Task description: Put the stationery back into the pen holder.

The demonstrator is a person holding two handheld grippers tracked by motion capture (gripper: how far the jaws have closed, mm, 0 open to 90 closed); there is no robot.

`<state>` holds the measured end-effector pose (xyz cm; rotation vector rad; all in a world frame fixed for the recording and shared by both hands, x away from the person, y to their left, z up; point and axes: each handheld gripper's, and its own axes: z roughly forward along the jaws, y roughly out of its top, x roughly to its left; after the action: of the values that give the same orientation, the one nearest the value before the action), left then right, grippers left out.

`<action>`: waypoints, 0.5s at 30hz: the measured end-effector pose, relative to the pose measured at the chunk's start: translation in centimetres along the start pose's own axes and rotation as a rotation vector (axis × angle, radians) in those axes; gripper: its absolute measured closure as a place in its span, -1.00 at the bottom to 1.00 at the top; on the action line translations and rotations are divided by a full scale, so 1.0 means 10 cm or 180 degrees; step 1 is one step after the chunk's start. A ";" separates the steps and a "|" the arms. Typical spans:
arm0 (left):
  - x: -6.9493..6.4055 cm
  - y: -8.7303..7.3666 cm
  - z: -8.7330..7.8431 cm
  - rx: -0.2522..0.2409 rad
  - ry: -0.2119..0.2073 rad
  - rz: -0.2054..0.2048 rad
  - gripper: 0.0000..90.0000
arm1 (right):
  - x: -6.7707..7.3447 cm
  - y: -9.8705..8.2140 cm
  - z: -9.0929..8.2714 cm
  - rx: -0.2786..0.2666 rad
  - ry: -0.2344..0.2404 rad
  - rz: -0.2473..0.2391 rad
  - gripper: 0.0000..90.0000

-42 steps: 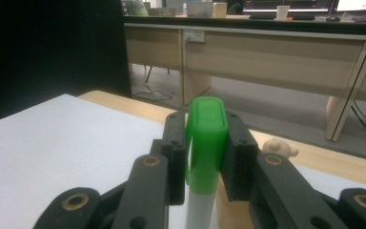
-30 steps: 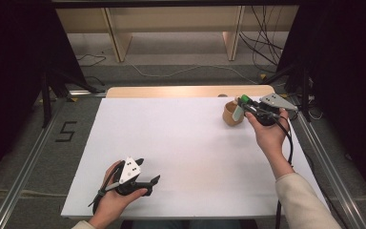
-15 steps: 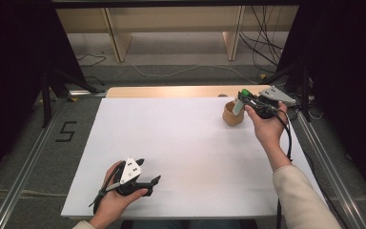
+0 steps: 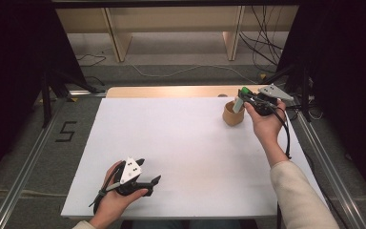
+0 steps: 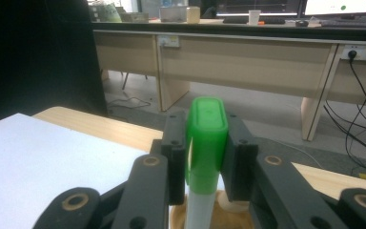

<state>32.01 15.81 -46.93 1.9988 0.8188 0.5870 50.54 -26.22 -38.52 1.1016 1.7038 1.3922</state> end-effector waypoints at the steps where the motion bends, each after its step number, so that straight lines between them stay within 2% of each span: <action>1: 0.00 0.00 0.00 -0.0002 0.0000 0.0003 -0.57 | 0.00 0.00 0.01 0.0001 -0.0008 -0.0001 0.66; 15: 0.00 0.00 0.00 0.0001 -0.0004 -0.0003 -0.57 | -0.03 -0.02 0.12 -0.0023 -0.0111 0.0015 0.66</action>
<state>32.04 15.83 -46.95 1.9987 0.8192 0.5851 51.69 -26.05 -38.99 1.1203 1.6715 1.3731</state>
